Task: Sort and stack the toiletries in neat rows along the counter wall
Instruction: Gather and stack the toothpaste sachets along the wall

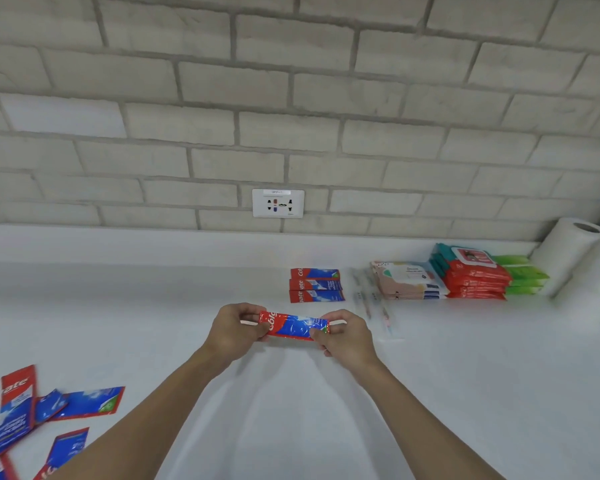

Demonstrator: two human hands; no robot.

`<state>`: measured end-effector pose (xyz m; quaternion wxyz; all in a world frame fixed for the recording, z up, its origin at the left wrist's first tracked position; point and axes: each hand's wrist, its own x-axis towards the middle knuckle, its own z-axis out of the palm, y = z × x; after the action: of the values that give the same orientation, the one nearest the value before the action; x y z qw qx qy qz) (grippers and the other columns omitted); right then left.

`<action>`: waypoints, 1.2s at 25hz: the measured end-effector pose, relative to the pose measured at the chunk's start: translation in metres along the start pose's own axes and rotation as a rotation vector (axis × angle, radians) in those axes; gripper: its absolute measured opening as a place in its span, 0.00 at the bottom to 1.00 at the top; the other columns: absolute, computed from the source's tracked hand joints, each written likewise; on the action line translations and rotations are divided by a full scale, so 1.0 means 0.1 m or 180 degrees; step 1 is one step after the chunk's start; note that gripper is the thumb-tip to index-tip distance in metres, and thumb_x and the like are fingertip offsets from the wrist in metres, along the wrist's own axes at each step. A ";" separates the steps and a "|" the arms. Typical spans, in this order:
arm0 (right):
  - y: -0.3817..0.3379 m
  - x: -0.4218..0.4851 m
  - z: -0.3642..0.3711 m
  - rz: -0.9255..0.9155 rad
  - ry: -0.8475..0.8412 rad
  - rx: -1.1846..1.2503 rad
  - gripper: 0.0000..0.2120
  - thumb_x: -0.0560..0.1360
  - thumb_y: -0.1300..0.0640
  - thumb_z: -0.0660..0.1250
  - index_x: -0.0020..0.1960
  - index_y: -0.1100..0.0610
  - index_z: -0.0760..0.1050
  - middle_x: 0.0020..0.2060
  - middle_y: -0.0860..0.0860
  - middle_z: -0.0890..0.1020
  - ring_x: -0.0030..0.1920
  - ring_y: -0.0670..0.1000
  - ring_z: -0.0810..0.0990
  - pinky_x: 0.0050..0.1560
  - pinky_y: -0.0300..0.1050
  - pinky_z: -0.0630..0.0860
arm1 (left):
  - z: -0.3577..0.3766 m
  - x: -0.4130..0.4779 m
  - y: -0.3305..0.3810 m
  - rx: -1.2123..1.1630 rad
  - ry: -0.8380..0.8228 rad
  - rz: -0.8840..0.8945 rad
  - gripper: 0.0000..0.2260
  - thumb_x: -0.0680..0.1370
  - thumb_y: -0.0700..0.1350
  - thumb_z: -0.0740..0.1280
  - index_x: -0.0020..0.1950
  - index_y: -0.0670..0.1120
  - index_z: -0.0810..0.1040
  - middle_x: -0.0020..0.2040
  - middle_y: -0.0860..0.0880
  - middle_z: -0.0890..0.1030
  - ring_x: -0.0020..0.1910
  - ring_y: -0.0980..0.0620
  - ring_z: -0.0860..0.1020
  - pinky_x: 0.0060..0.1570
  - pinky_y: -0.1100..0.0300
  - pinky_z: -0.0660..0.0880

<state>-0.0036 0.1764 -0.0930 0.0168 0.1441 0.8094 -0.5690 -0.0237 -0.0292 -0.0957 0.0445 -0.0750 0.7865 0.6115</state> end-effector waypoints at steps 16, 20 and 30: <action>0.28 0.95 -0.16 -0.0944 0.0212 -0.2635 0.16 0.77 0.54 0.68 0.64 0.55 0.73 0.58 0.54 0.77 0.59 0.52 0.76 0.58 0.44 0.77 | 0.89 0.64 0.00 0.1054 0.0419 -0.0015 0.08 0.73 0.41 0.73 0.46 0.45 0.75 0.43 0.49 0.79 0.39 0.56 0.78 0.36 0.72 0.73; 0.34 1.05 -0.11 -0.0955 0.0093 -0.2597 0.18 0.78 0.52 0.67 0.67 0.54 0.72 0.64 0.54 0.73 0.63 0.51 0.72 0.63 0.44 0.76 | 0.94 0.74 0.00 0.1332 0.0442 0.0064 0.06 0.75 0.42 0.71 0.47 0.46 0.75 0.45 0.51 0.78 0.41 0.55 0.76 0.40 0.70 0.72; 0.41 1.14 -0.04 -0.1262 -0.0037 -0.2647 0.16 0.80 0.57 0.64 0.67 0.55 0.71 0.64 0.54 0.73 0.63 0.51 0.71 0.63 0.43 0.74 | 0.98 0.90 -0.08 0.1758 0.0417 0.0230 0.11 0.77 0.44 0.68 0.57 0.42 0.80 0.56 0.46 0.81 0.45 0.56 0.76 0.46 0.68 0.72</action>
<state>-0.1014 0.2176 -0.1507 -0.0314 -0.0356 0.9808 -0.1890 -0.1129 0.0581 -0.1425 -0.0095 -0.0714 0.9266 0.3691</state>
